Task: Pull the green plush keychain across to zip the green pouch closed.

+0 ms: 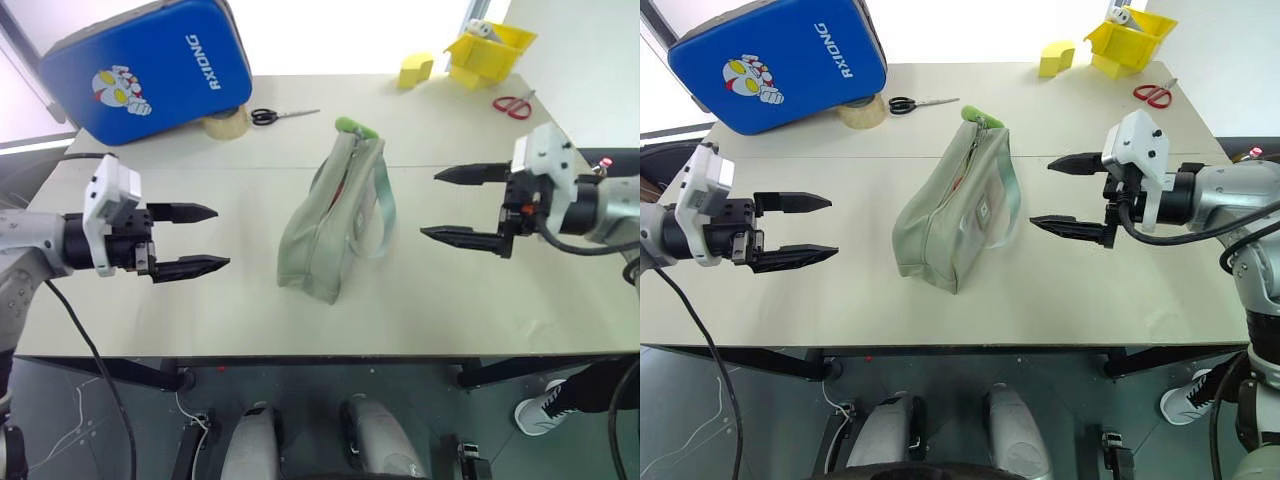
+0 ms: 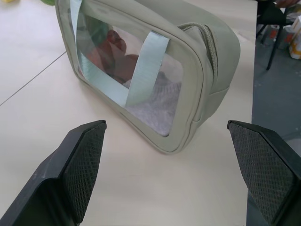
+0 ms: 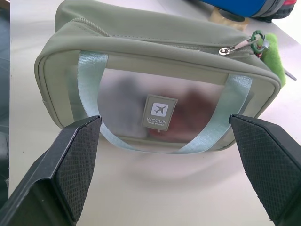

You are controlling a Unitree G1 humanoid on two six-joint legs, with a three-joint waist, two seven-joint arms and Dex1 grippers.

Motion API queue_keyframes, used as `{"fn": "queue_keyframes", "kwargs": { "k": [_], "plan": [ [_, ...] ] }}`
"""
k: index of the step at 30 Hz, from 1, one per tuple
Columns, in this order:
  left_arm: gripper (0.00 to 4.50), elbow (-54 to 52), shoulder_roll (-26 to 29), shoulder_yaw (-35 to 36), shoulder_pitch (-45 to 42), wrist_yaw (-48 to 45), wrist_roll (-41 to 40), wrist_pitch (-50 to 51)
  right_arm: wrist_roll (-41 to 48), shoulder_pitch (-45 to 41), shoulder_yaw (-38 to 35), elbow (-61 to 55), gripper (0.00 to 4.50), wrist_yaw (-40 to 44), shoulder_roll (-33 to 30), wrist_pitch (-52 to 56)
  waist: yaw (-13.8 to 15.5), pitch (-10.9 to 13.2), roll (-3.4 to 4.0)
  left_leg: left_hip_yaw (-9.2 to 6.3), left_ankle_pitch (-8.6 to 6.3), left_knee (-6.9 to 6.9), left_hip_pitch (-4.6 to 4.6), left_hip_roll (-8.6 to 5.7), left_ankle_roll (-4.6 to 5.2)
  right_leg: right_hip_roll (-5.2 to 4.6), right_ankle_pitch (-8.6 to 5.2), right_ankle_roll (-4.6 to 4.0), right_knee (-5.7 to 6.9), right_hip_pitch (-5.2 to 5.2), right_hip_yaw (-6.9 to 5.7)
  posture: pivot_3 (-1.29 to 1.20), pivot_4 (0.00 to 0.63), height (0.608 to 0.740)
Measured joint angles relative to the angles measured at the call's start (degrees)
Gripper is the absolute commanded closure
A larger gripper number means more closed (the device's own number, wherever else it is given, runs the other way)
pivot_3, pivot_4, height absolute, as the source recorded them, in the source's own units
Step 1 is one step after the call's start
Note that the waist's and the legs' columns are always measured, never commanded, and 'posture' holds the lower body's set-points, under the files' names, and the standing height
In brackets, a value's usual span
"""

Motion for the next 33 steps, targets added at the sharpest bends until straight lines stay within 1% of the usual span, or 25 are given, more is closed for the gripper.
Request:
{"fn": "queue_keyframes", "kwargs": {
  "k": [5,20,33],
  "plan": [
    [0.1,0.81,-0.62,0.38,-2.45,2.34,-1.0,1.66,0.18,-0.13,0.0,0.08,0.0,-0.01,0.16,0.05,0.0,0.0,0.0,0.0,0.0,0.0,-0.01,0.0,0.0,0.0,0.0,0.0,0.0,0.0,0.0,0.0,0.15,0.737],
    [0.1,0.69,-0.52,0.38,-1.96,1.03,-0.71,0.64,1.09,-1.05,0.2,-0.04,0.0,-1.6,0.94,1.91,-0.06,0.0,0.0,0.0,0.0,0.0,0.0,0.0,0.0,0.0,0.0,0.0,0.0,0.0,0.01,0.0,0.15,0.737],
    [0.1,-0.4,-0.68,0.46,-0.39,1.22,-0.87,0.58,2.3,-12.7,5.1,0.68,0.0,-6.02,2.34,16.29,-0.07,0.0,0.0,0.01,0.0,-0.01,-0.01,0.0,0.0,-0.01,0.0,0.0,0.0,-0.02,0.01,0.0,0.15,0.737]
  ]
}}
